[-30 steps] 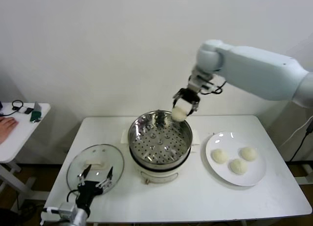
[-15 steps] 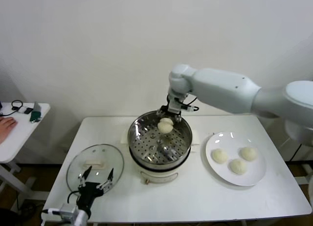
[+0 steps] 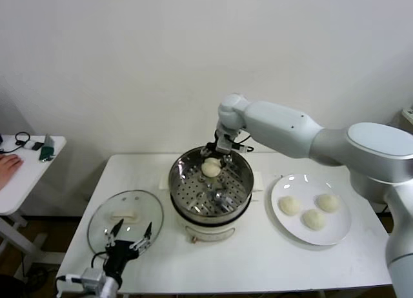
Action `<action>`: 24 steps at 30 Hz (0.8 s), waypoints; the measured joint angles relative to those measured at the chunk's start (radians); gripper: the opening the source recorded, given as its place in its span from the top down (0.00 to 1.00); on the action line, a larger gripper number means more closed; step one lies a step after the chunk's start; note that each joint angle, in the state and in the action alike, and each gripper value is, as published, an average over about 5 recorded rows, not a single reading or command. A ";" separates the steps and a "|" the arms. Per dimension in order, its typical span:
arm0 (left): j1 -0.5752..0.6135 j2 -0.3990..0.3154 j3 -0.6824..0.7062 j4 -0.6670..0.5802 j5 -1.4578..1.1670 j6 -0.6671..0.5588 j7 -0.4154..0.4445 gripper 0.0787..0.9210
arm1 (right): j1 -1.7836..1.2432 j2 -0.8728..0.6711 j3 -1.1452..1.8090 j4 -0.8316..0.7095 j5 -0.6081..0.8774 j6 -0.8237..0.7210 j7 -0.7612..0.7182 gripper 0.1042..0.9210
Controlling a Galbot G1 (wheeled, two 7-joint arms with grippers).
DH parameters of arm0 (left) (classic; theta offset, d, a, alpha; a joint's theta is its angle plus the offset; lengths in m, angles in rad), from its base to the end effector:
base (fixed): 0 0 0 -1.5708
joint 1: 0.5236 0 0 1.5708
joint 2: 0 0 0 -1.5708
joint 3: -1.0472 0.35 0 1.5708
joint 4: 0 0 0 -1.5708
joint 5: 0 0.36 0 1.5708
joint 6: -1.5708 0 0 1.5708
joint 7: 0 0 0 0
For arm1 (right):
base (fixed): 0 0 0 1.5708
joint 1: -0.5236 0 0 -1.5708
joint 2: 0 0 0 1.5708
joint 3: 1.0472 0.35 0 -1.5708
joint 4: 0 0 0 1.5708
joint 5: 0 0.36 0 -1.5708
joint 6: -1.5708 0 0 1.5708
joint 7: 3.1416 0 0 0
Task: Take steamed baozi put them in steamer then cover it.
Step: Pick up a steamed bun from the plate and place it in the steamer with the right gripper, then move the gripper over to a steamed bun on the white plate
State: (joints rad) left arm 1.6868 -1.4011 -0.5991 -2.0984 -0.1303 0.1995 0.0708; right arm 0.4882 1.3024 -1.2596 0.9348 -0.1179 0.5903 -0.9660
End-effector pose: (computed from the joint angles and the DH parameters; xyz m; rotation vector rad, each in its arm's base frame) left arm 0.1519 0.0516 -0.3154 -0.1264 -2.8300 -0.0633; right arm 0.6162 0.1234 -0.0829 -2.0319 0.6328 -2.2839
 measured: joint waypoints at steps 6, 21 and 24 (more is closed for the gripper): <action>0.000 -0.002 0.005 -0.001 0.008 0.001 0.001 0.12 | 0.126 -0.106 -0.100 0.061 0.243 -0.071 -0.054 0.12; -0.013 0.003 0.005 0.001 0.009 0.001 0.003 0.12 | 0.481 -0.484 -0.583 0.377 0.759 -0.553 -0.040 0.12; -0.013 0.007 0.000 0.002 0.006 0.000 0.003 0.12 | 0.455 -0.535 -0.606 0.421 0.769 -0.640 0.003 0.12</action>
State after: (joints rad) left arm 1.6737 -1.3945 -0.5987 -2.0968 -0.1248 0.1991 0.0742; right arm 0.9428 0.7669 -1.8655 1.3557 0.6513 -0.0497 -0.9634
